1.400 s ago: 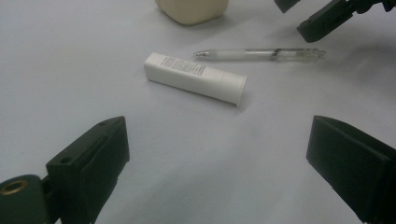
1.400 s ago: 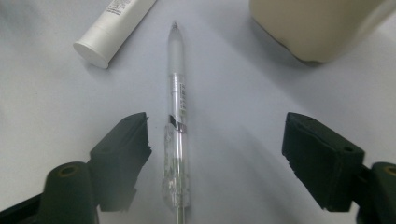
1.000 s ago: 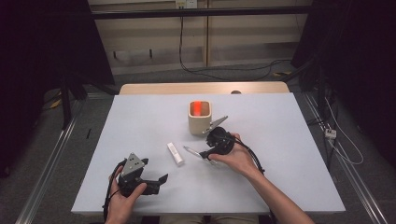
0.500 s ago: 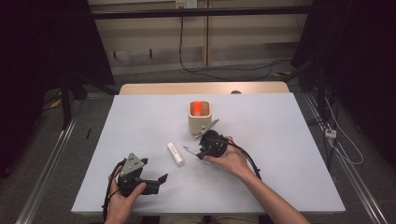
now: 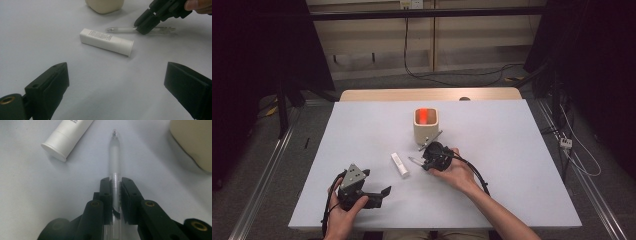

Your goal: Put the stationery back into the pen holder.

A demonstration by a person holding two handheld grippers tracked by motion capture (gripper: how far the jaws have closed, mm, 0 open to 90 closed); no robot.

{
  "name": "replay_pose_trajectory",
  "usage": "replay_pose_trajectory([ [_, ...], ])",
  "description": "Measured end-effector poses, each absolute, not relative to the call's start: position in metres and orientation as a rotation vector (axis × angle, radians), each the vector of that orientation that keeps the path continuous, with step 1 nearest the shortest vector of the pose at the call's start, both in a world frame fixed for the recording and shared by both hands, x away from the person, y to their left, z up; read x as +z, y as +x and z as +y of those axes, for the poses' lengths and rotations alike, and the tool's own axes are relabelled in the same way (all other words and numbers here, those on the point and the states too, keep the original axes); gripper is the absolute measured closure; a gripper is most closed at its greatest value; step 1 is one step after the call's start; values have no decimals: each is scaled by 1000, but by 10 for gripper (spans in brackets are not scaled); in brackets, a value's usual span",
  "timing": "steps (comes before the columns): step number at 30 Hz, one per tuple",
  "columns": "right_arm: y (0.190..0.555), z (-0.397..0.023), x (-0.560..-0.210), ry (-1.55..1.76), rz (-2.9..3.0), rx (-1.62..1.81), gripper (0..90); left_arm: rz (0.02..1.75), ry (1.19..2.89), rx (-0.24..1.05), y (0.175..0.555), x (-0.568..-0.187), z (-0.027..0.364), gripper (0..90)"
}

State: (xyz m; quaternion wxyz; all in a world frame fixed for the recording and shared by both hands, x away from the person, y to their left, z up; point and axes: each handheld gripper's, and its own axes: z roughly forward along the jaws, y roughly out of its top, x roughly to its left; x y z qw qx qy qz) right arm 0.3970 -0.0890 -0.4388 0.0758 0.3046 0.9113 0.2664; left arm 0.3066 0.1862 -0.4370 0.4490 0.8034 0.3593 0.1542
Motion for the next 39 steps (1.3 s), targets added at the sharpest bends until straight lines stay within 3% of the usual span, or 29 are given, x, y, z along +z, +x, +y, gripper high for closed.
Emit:
replay_pose_trajectory([
  [39, 386, -119, -422, 958, 2618, 1041, 805, 889, 1988, 366, 306, -437, 184, 58],
])
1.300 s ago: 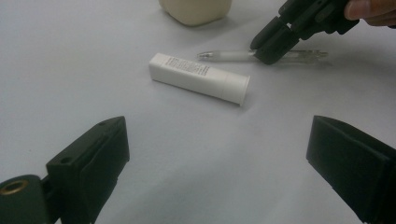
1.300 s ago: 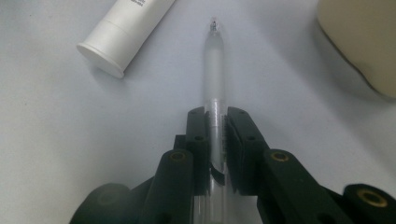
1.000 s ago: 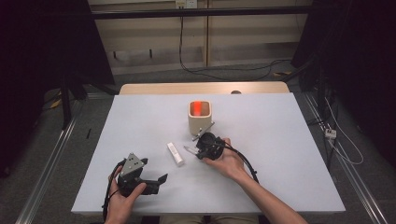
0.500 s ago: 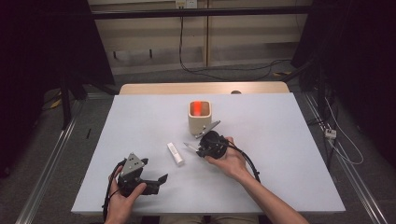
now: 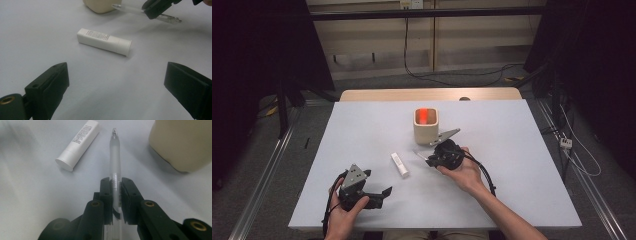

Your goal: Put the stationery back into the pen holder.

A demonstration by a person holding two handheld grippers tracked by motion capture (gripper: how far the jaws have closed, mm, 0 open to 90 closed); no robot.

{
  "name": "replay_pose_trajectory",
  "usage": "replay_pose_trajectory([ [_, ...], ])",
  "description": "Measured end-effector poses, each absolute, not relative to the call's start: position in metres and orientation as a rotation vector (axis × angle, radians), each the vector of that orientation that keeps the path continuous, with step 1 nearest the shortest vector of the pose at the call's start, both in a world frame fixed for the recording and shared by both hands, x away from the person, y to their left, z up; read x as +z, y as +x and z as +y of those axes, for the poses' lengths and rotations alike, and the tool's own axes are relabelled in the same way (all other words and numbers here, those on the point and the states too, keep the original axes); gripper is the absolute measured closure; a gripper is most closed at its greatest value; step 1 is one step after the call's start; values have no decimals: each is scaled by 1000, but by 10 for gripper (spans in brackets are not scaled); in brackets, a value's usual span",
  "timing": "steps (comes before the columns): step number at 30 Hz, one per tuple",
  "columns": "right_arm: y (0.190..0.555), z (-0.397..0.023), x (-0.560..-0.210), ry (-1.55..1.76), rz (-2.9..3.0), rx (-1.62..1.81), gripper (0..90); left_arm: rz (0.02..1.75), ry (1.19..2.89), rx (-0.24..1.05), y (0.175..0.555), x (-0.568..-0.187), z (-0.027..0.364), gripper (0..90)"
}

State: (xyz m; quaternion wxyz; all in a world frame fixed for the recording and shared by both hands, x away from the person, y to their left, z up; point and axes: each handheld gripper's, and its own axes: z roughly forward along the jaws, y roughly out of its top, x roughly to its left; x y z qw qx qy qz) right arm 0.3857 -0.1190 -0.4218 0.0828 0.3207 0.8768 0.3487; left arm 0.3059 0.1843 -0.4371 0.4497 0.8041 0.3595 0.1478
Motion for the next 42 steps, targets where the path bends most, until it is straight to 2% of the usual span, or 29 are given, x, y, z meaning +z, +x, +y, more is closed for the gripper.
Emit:
replay_pose_trajectory([
  [20, 377, -139, -405, 920, 2459, 1246, 806, 886, 1984, 369, 305, -437, 184, 58],
  [42, 396, -154, -376, 893, 2285, 1409, 806, 882, 1985, 374, 305, -437, 184, 58],
])
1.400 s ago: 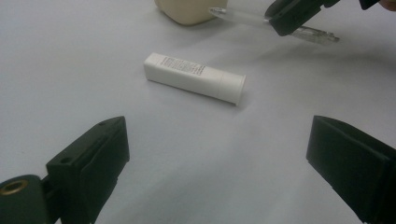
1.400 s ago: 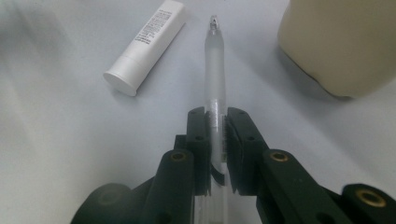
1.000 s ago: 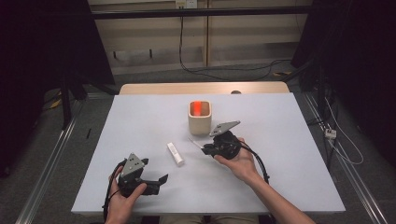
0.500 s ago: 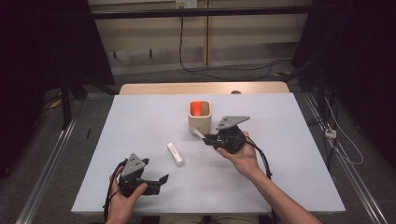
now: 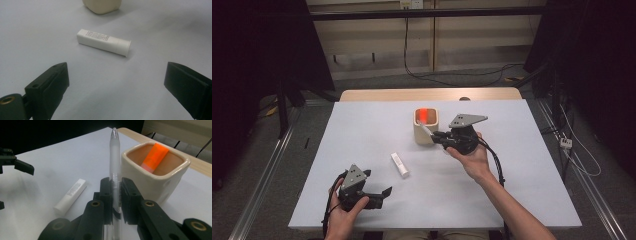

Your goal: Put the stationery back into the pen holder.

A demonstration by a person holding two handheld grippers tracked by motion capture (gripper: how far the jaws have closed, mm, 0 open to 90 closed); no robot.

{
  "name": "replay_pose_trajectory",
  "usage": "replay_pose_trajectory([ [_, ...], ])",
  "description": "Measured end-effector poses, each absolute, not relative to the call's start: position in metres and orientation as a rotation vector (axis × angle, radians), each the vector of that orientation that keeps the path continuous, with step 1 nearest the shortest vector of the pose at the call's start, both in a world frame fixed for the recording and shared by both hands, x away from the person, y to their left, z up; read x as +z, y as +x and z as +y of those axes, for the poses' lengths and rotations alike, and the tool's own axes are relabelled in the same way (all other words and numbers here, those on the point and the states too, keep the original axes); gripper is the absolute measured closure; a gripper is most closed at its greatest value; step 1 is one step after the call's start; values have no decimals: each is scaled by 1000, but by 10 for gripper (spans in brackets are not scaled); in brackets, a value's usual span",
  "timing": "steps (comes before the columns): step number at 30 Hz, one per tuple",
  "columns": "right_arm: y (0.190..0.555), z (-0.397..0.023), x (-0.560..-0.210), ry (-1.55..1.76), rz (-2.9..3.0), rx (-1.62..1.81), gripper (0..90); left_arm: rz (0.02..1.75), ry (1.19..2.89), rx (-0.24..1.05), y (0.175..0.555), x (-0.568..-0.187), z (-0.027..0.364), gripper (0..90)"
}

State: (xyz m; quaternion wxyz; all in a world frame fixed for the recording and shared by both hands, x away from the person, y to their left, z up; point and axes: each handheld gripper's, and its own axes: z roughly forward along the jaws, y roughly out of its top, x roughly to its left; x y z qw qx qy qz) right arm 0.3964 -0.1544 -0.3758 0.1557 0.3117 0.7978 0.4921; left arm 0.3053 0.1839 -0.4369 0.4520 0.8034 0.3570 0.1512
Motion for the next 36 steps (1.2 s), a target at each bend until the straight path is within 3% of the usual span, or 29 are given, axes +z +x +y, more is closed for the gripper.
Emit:
replay_pose_trajectory([
  [36, 458, -144, -327, 889, 2118, 1496, 805, 868, 1982, 359, 305, -437, 183, 58],
])
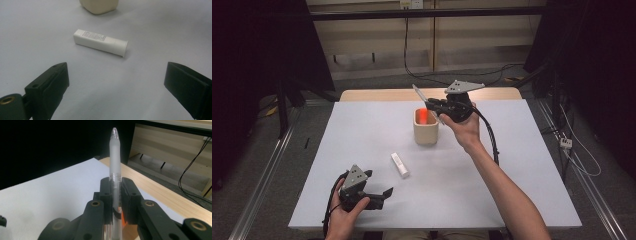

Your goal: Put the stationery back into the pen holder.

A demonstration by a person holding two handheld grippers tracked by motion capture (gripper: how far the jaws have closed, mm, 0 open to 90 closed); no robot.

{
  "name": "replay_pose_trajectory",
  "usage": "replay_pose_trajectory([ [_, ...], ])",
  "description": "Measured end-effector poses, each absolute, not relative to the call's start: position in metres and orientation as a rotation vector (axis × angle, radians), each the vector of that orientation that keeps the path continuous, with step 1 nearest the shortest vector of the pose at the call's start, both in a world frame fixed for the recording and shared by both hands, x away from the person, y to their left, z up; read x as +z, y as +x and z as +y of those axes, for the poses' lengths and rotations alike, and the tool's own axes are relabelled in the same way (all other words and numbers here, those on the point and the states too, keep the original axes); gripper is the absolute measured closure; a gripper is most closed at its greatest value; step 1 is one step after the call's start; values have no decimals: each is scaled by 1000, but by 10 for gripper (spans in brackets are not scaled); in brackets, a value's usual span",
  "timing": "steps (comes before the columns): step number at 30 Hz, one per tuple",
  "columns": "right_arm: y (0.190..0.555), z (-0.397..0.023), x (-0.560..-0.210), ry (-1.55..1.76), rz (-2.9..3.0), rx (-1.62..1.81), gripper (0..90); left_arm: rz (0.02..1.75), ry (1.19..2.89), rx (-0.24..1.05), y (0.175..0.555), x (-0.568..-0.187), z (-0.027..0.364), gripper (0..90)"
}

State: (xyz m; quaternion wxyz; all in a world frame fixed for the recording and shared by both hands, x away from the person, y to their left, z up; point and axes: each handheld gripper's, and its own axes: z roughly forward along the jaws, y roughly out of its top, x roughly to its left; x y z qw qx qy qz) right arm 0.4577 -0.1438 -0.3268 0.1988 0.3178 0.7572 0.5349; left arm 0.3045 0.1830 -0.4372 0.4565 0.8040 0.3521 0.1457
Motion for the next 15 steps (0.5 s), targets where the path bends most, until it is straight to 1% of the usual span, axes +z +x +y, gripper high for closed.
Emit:
replay_pose_trajectory([
  [6, 467, -141, -325, 900, 2098, 1478, 806, 870, 1983, 358, 304, -437, 182, 58],
  [15, 482, -142, -331, 959, 2090, 1488, 805, 874, 1984, 358, 305, -438, 182, 58],
])
